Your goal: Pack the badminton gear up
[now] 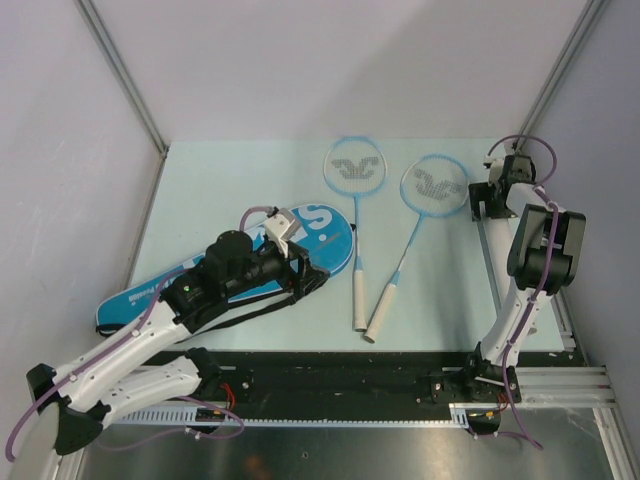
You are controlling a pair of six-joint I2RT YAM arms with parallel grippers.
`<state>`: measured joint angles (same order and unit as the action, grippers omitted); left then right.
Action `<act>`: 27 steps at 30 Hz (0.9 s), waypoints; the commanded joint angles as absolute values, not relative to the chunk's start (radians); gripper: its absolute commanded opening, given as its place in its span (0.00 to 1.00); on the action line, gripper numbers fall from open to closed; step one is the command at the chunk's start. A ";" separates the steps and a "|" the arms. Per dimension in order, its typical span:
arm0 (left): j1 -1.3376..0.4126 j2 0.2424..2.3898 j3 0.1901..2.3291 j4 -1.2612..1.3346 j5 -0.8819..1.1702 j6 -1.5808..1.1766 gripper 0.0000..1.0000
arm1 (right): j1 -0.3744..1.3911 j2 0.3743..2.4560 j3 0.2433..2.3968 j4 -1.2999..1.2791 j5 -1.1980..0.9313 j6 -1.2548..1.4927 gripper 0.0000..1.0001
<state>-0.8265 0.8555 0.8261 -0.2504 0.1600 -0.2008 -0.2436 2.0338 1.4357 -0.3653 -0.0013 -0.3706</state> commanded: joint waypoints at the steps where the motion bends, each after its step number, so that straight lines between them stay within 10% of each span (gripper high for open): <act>1: -0.810 0.856 0.818 -0.229 0.172 -0.186 0.80 | -0.236 1.967 1.517 -0.388 0.046 -0.313 1.00; 15: -0.742 0.891 0.816 -0.229 0.112 -0.201 0.80 | 0.174 1.706 1.635 -0.460 0.730 -0.005 1.00; 27: -0.606 0.758 0.853 -0.402 -0.233 -0.411 0.81 | 0.677 1.541 1.036 0.133 -0.086 0.926 0.87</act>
